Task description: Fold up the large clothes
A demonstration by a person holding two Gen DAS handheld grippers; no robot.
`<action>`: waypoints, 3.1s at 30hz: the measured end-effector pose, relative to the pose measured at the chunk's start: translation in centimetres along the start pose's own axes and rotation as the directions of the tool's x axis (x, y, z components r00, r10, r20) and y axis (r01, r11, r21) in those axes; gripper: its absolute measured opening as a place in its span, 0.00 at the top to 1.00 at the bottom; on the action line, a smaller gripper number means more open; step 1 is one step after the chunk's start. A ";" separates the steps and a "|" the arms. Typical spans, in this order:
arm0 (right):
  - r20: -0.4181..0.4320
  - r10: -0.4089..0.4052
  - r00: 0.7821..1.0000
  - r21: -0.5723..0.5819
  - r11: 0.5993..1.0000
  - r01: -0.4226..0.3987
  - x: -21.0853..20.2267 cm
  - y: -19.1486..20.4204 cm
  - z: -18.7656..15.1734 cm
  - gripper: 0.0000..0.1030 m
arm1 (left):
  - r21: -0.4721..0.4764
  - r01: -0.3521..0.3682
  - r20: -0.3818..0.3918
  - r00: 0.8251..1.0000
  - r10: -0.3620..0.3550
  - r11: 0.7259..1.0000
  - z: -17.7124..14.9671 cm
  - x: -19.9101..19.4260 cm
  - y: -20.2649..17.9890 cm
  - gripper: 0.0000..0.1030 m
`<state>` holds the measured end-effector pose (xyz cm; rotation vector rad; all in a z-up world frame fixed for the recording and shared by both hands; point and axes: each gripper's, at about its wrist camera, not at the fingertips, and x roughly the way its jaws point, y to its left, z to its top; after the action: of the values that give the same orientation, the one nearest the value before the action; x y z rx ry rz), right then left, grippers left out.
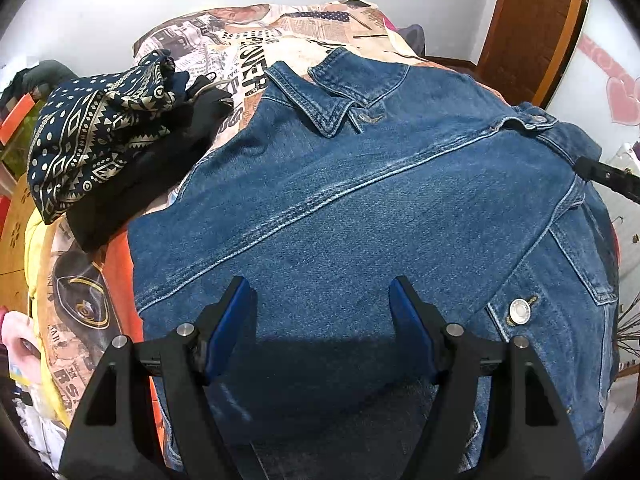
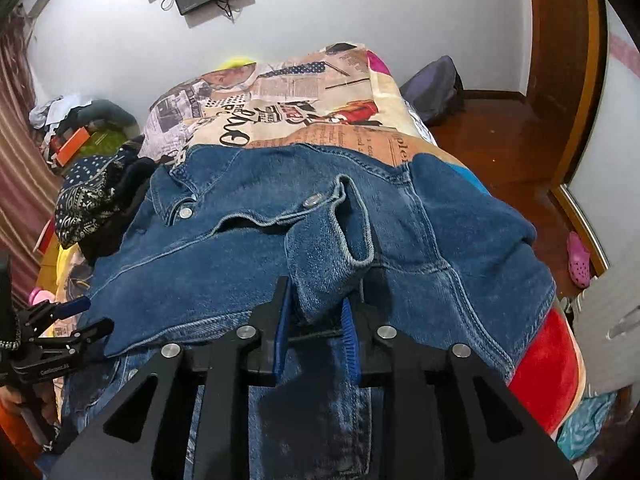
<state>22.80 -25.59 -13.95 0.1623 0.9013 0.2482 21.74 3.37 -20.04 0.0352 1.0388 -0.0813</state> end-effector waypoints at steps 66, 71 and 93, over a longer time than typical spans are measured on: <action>0.258 0.003 0.966 0.129 0.991 -0.038 -10.1 -5.4 7.7 0.89 | -0.037 0.048 0.122 0.992 -0.043 0.998 5.8 -2.8 -1.9 0.31; 0.213 0.088 0.973 -0.003 0.996 -0.089 -8.0 -0.5 7.5 0.89 | -0.038 0.050 0.135 0.990 -0.044 0.998 5.4 -3.4 -1.4 0.31; 0.014 0.102 0.995 -0.018 0.995 -0.102 -4.1 2.1 3.5 0.62 | 0.004 0.032 0.136 0.990 -0.032 0.999 4.0 -3.8 -2.1 0.31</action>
<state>22.79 -24.80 -8.22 0.1940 0.8773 0.3495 23.07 1.20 -14.75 0.0142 0.9033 -0.1124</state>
